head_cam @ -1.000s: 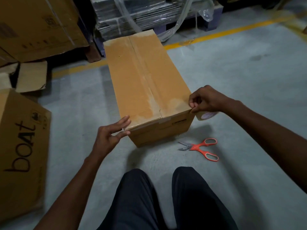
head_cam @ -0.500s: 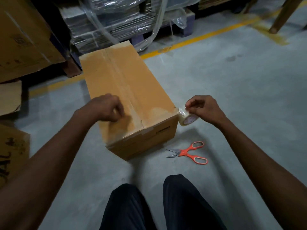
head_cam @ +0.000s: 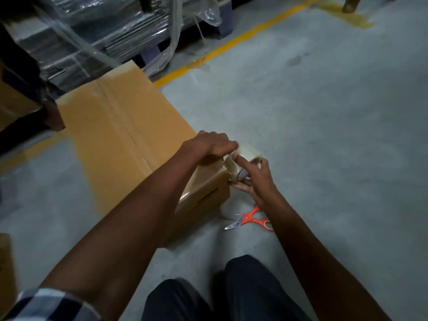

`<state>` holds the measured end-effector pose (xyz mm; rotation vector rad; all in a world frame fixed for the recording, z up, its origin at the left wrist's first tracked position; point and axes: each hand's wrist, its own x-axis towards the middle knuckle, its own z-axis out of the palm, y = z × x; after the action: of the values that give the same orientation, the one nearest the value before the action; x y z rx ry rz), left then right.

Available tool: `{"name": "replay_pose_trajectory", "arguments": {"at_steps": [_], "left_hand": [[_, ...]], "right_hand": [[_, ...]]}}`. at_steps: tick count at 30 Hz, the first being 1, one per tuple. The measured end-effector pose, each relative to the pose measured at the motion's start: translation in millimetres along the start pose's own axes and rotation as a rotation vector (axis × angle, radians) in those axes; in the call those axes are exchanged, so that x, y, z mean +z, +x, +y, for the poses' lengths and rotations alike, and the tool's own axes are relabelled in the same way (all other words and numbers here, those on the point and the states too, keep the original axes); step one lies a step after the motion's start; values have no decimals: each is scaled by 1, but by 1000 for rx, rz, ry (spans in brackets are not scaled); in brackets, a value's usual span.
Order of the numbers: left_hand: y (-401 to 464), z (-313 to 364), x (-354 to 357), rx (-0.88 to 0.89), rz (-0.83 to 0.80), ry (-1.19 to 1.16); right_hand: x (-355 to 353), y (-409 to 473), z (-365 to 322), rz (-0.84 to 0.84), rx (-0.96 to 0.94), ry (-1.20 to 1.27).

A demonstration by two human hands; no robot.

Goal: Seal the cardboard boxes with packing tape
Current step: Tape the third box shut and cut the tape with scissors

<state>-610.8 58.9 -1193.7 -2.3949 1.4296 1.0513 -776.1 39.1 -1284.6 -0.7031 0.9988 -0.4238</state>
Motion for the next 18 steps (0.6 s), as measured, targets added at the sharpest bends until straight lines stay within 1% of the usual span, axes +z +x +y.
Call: {"name": "replay_pose_trajectory", "arguments": {"at_steps": [2,4,6,8,11,14,15,16,17,18], "left_hand": [[8,12,-4,-37,-145,-114],[18,24,-9,-20,-248,-208],[29,36,-15,-7,-327,-255],[38,44,-21,-51,-403,-274],[46,47,-23,-112,-509,-317],[48,37,-18,-104,-581,-353],[47,32,-16,-104,-594,-383],[46,27,-13,-107,-601,-417],[45,23,-12,-103,-605,-453],[43,21,-12,-91,-602,-488]], "right_hand": [[-4,5,4,87,-105,-65],[-12,8,6,189,-213,-157],[-19,11,5,226,-297,-223],[-21,11,2,222,-355,-244],[-26,12,5,173,-366,-221],[-33,11,8,100,-332,-270],[-38,15,7,60,-336,-230],[-43,19,7,58,-318,-152],[-51,24,9,102,-310,-91],[-61,27,10,166,-316,-141]]}}
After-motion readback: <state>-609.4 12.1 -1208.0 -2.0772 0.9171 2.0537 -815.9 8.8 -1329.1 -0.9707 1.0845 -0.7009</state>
